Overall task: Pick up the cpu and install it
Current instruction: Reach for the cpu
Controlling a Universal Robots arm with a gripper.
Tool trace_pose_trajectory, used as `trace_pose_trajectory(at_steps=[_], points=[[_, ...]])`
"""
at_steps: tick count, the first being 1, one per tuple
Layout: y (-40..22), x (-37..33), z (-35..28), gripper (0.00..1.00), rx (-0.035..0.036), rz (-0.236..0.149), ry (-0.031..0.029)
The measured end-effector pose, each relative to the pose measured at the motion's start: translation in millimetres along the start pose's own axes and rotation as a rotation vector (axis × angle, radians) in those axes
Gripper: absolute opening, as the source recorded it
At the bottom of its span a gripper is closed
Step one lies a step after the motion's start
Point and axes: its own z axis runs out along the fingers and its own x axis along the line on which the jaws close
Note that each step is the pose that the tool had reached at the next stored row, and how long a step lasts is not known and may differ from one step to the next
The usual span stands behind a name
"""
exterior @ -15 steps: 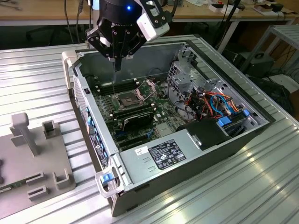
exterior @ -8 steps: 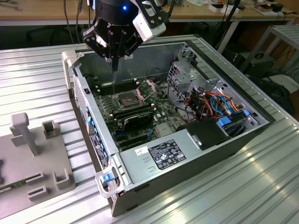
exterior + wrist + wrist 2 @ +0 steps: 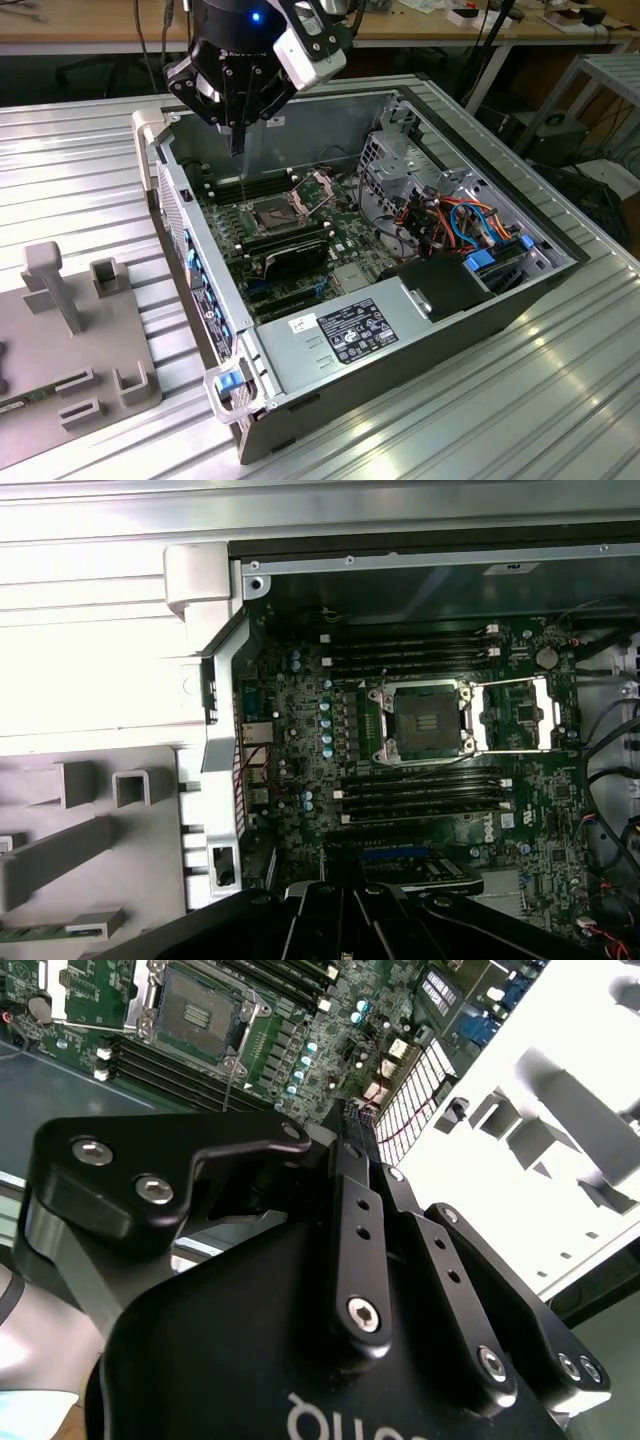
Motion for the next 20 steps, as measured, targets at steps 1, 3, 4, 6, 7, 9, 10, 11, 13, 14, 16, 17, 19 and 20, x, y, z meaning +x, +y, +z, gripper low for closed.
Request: trace_pose_trajectory(at_steps=[1, 3, 4, 6, 7, 9, 10, 11, 13, 14, 16, 17, 19, 20], points=[[-0.1, 1.1, -0.1, 0.11, 0.0001, 0.000, 0.0001], [-0.3, 3.4, -0.1, 0.11, 0.0001, 0.000, 0.0000], [-0.5, 5.7, -0.2, 0.11, 0.0001, 0.000, 0.0000], [-0.7, 9.5, -0.3, 0.11, 0.0000, 0.000, 0.0000], [-0.7, 9.9, -0.2, 0.11, -0.0001, 0.000, -0.0001], [-0.8, 10.2, -0.3, 0.11, 0.0000, 0.000, 0.0000], [-0.8, 10.3, -0.3, 0.11, 0.0000, 0.000, 0.0000], [-0.8, 10.5, -0.3, 0.11, 0.0000, 0.000, 0.0000], [-0.8, 10.8, -0.3, 0.11, 0.0000, 0.000, 0.0000], [-0.8, 11.1, -0.3, 0.11, 0.0000, 0.000, 0.0000], [-0.8, 11.3, -0.3, 0.11, 0.0001, 0.000, 0.0001], [-0.9, 12.1, -0.3, 0.11, 0.0000, 0.000, 0.0000], [-1.0, 13.7, -0.4, 0.11, 0.0001, 0.000, 0.0000], [-1.1, 14.3, -0.4, 0.11, 0.0000, 0.000, 0.0000]])
